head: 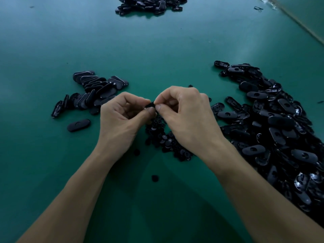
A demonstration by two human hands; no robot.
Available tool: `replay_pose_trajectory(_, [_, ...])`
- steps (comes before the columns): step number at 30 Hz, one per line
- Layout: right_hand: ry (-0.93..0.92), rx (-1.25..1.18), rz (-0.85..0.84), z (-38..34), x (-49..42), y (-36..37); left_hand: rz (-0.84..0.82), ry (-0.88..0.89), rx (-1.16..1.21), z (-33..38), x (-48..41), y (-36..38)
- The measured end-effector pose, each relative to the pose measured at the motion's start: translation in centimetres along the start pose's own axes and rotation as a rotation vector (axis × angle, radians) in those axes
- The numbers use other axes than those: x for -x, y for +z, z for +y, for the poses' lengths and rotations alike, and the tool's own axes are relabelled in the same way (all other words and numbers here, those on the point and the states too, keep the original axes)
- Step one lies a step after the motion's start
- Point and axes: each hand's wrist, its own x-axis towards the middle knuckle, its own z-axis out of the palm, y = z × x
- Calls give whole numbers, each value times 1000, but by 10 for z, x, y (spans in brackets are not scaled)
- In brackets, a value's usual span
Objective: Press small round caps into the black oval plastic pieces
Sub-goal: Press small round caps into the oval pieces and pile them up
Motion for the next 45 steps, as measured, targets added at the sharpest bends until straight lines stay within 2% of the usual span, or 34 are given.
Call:
replay_pose_trajectory(4, [11,-31,31,2,2,3,-29,2,-28,0,0,-1])
replay_pose_trajectory(11, [-90,52,130,3,6,14,-65,11,-20,2,-1,-4])
replay_pose_trajectory(24, [-38,-83,31,1,5,8,-60,-8,0,-1,-3,-4])
replay_pose_trajectory(28, [-57,17,49,5,2,4,-40,-3,-3,-1,-2,-1])
replay_pose_trajectory(36, [39,-136,-207,16,-13,-16,-117,-33,81,-2,-2,-2])
replay_pose_trajectory(45, [-4,-101,-153,14,-11,-15,-81,-67,74,-5,-3,-3])
